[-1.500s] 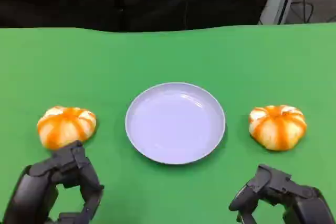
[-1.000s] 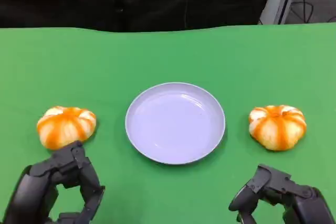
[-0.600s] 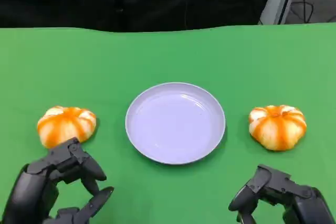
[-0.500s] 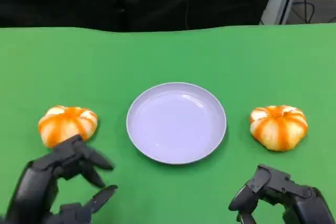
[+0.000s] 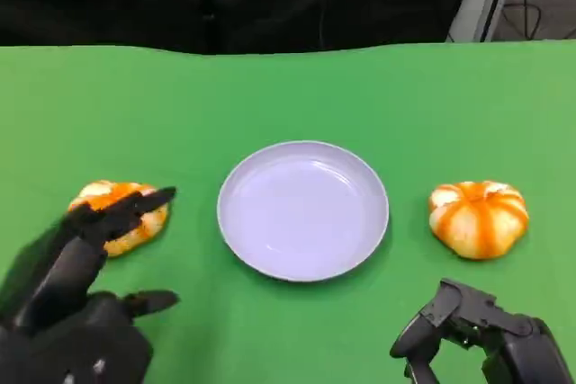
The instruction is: Grasp the bread from the table and place it into the plate.
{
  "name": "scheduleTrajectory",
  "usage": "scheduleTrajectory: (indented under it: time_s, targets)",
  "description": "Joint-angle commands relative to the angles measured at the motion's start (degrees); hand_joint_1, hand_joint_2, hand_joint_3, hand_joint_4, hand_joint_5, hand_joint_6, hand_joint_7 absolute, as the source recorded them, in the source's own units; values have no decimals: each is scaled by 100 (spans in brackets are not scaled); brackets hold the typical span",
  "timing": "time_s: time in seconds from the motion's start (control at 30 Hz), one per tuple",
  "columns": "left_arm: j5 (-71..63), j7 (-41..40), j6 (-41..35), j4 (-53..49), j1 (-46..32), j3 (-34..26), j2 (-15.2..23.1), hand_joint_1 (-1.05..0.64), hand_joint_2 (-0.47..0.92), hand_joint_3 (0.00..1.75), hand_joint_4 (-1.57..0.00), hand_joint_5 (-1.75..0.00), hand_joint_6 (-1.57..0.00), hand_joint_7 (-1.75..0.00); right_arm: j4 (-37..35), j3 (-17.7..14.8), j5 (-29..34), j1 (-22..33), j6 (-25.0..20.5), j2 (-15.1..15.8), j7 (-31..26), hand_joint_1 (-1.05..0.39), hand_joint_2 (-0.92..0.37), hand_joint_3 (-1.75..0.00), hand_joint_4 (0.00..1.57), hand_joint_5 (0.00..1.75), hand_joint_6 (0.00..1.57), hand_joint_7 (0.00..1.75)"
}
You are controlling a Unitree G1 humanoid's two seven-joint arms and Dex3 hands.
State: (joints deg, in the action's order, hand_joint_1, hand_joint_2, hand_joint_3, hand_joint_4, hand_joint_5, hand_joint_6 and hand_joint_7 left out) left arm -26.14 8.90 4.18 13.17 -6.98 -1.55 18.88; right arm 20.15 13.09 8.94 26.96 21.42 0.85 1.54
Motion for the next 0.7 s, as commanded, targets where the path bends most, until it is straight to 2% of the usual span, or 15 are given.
scheduleTrajectory:
  time_s: [0.03,0.1,0.23,0.6,0.7]
  targets:
    - [-638,-9,-241,-421,571,277,431,-50,92,1,0,-41,-24,-1,-6,14,-9,36,-27,2,-47,-8,-38,-127,68,163,76,132]
    - [-1368,-119,-384,-1065,1167,600,732,-53,90,1,0,-20,-18,-2,2,56,78,42,-30,-31,-94,-7,-37,-127,69,163,76,132]
    - [-1833,-303,-597,-1641,1623,923,760,-55,90,0,0,-9,-14,0,33,93,161,61,-48,-38,-139,-7,-37,-128,69,161,77,131]
    - [-1920,-373,-831,-1989,1900,1206,782,-58,91,0,0,-4,-11,0,79,122,159,72,-95,-40,-155,-7,-36,-130,70,162,77,131]
    - [-2189,-321,-1070,-3307,2689,1670,580,-57,91,0,-3,-5,-12,0,105,134,117,102,-136,-42,-137,-8,-35,-130,70,161,77,130]
